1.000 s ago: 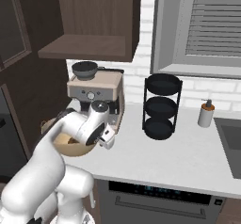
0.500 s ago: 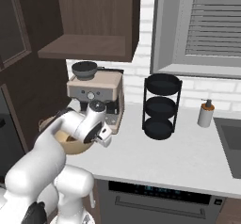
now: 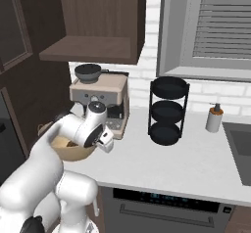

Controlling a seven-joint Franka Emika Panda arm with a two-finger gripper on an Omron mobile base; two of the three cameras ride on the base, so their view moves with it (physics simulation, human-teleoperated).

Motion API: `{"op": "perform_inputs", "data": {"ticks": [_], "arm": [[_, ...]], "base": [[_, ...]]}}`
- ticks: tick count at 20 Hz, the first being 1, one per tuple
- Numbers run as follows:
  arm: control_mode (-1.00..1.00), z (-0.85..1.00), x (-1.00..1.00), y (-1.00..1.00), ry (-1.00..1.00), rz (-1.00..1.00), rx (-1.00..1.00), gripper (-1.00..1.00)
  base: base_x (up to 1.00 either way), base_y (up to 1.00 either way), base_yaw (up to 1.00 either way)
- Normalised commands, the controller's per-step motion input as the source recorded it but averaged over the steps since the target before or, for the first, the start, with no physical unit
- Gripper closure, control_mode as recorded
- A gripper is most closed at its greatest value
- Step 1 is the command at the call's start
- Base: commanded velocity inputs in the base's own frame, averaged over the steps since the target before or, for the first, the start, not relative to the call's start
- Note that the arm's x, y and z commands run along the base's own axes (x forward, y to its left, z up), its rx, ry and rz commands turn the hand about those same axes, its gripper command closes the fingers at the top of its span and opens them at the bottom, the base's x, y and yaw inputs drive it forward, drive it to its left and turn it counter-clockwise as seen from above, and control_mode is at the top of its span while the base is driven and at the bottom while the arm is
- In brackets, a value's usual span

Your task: Open the cabinet, pick up the bread from the cabinet and place it in the basket. Then move the basket to the dining counter.

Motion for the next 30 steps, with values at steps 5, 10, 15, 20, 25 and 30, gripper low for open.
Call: {"op": "perform_inputs", "data": {"ticks": [5,10,15,20,25,30], "arm": [[-1.00,0.35,-0.55,-0.47,-0.27,-0.19,0.00,1.00],[-1.00,0.54,-0.69,-0.54,-0.31,-0.13,0.00,1.00],[-1.00,0.91,-0.77,-0.68,-0.09,-0.08,-0.04,1.00],[-1.00,1.00,-0.57,-0.54,0.00,-0.11,-0.03,1.00],[-1.00,0.94,-0.50,-0.04,0.07,-0.11,0.01,1.00],[-1.00,0.66,-0.43,0.00,0.05,-0.11,0.11,1.00]], "base": [[0.00,0.00,0.00],[0.00,0.00,0.00],[0.00,0.00,0.00],[0.00,0.00,0.00],[0.00,0.00,0.00],[0.00,0.00,0.00]]}}
